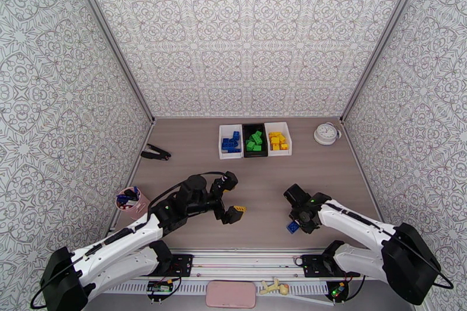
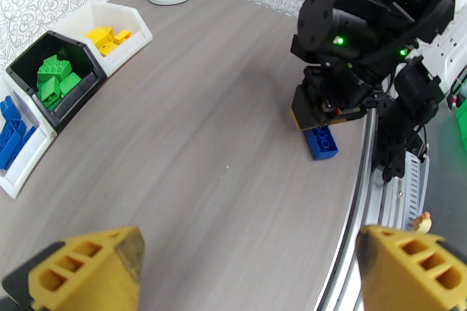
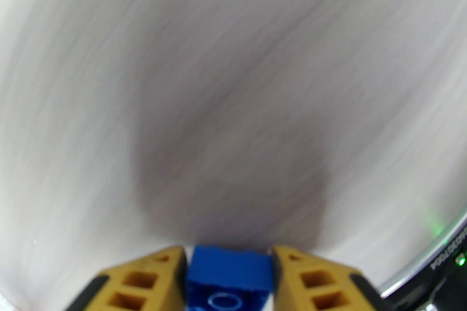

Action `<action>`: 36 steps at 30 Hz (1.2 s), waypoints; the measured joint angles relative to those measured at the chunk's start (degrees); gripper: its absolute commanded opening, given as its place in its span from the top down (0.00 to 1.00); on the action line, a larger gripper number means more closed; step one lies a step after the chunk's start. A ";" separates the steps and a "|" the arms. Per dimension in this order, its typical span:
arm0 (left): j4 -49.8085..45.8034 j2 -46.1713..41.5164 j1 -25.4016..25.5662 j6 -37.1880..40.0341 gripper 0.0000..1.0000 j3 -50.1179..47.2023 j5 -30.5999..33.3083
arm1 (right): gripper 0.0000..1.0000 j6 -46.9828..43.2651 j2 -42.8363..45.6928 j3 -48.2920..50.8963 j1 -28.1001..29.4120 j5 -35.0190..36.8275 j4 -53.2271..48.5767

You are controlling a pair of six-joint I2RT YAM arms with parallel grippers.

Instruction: Sort the legos into containers by color

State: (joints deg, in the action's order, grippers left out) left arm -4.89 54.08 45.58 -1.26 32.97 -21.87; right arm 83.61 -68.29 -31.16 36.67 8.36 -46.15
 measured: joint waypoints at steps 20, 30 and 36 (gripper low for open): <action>-2.95 -3.32 0.00 1.29 0.00 0.79 3.98 | 0.74 -16.85 -8.79 -17.22 0.02 7.89 3.56; -8.55 -6.14 -0.11 1.03 0.00 2.05 13.14 | 0.76 -33.20 -22.36 -36.06 2.64 6.75 14.58; -12.37 -9.53 -0.87 -1.01 0.00 2.45 22.14 | 0.76 -41.79 -31.82 -47.50 3.58 5.31 20.39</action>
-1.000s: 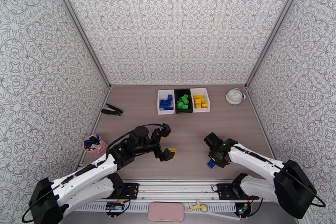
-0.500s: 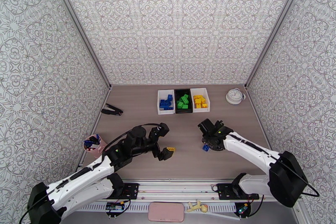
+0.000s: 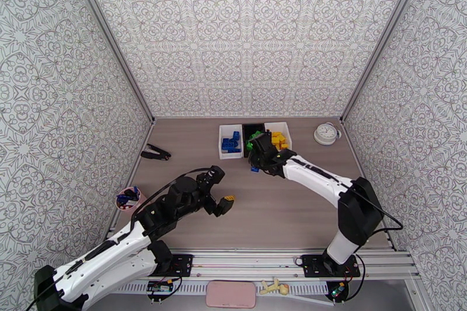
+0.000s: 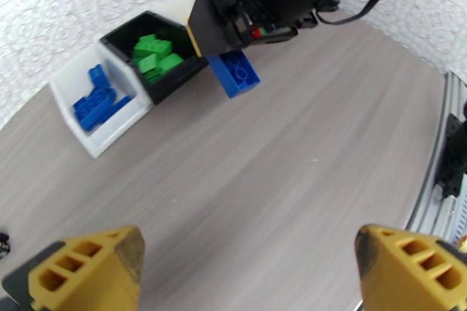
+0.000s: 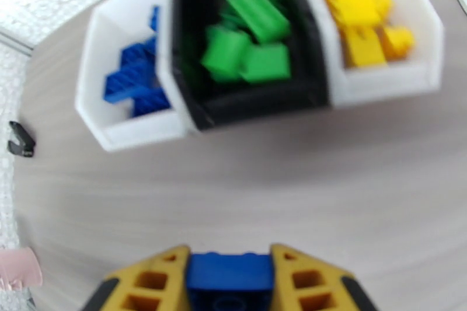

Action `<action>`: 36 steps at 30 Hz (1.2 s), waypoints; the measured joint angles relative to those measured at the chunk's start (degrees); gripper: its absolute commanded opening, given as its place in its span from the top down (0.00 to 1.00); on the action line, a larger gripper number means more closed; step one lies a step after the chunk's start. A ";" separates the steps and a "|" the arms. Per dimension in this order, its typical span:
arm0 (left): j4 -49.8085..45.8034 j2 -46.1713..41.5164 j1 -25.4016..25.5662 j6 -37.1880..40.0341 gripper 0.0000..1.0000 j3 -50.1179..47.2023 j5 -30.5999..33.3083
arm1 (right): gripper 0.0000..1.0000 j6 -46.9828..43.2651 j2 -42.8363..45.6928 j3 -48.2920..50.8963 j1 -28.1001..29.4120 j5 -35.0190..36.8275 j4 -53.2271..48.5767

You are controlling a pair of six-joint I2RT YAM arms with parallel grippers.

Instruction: Sort the legos into containers by color

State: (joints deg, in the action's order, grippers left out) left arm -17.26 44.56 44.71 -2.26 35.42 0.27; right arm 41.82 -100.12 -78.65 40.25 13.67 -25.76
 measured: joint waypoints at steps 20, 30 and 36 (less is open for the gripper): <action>-2.67 -7.02 -6.01 -7.80 0.00 -0.70 9.07 | 0.77 -20.57 -32.68 -37.55 -0.20 3.72 9.51; -2.21 -6.99 -8.50 -10.40 0.00 -1.90 11.10 | 0.61 -23.45 -45.07 -54.84 -1.88 3.69 5.44; 1.07 -6.84 -8.74 -8.83 0.00 -2.99 13.14 | 0.41 -23.58 -44.76 -55.71 -1.90 2.80 3.28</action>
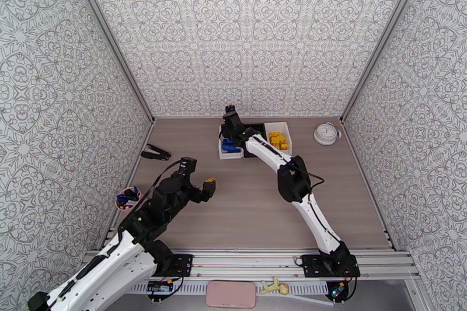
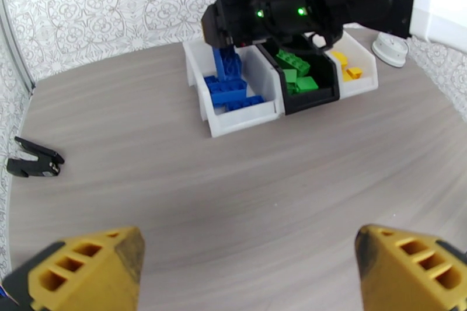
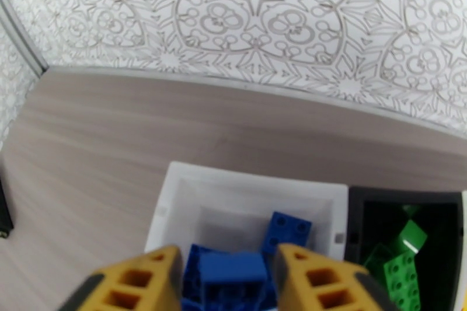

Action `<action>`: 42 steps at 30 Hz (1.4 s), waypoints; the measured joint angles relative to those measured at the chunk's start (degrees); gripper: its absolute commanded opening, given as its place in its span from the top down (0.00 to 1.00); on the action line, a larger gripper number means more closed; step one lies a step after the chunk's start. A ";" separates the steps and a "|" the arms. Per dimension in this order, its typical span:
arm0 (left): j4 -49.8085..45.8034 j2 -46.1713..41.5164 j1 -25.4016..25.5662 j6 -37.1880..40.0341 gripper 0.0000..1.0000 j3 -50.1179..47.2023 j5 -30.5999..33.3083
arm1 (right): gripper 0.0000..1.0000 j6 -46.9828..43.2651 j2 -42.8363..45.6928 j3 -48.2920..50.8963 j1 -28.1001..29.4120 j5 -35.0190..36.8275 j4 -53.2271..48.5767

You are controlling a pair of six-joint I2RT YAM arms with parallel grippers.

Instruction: Sort the legos into containers by color

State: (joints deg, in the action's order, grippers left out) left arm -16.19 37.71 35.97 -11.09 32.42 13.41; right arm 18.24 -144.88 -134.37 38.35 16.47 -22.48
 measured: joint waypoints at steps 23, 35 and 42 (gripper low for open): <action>29.33 10.49 -16.28 9.90 0.00 -13.29 8.20 | 0.01 -3.98 64.72 84.80 -7.69 5.51 31.04; 46.49 26.71 -25.22 12.74 0.00 -15.02 7.74 | 0.00 -14.53 79.43 101.07 -21.20 11.41 36.83; 53.16 38.69 -32.15 12.68 0.00 -13.70 2.58 | 0.00 -15.30 72.30 107.97 -26.86 9.25 46.56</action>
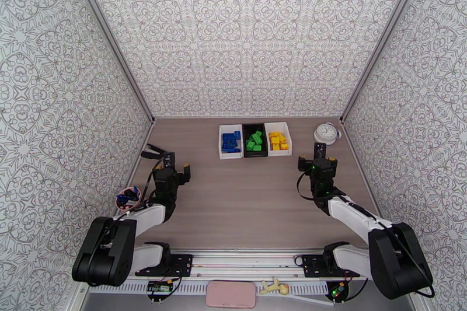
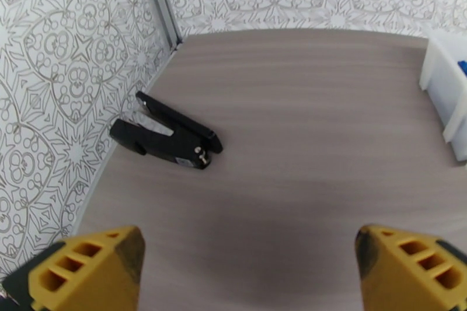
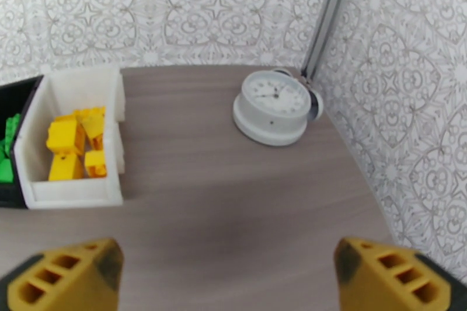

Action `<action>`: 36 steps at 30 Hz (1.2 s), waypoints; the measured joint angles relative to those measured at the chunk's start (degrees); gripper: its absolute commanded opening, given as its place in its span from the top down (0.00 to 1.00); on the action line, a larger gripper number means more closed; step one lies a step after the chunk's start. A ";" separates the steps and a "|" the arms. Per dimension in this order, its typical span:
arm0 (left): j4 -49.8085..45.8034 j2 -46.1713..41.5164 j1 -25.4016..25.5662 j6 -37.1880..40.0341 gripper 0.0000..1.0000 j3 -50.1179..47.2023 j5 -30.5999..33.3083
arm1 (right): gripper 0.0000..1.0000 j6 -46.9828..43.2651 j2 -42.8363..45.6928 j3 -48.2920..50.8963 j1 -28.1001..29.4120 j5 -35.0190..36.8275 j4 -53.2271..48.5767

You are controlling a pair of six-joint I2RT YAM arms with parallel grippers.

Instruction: Sort the legos into containers by color

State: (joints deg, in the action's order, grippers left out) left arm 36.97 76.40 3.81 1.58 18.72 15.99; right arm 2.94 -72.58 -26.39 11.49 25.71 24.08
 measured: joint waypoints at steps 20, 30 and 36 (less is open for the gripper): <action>10.84 11.04 -8.83 -3.93 0.00 2.62 -12.31 | 0.01 -1.92 -14.08 3.58 -8.52 -16.70 21.00; 10.80 11.04 -7.54 -3.02 0.00 3.19 -11.78 | 0.00 -1.92 -14.14 3.61 -9.44 -20.11 22.18; 10.80 11.04 -7.34 -2.89 0.00 3.21 -11.67 | 0.00 -1.92 -14.14 3.61 -9.46 -20.46 22.18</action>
State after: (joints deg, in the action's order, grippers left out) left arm 47.77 87.44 -3.53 -1.30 21.93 4.32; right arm 1.02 -86.72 -22.79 2.02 5.26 46.26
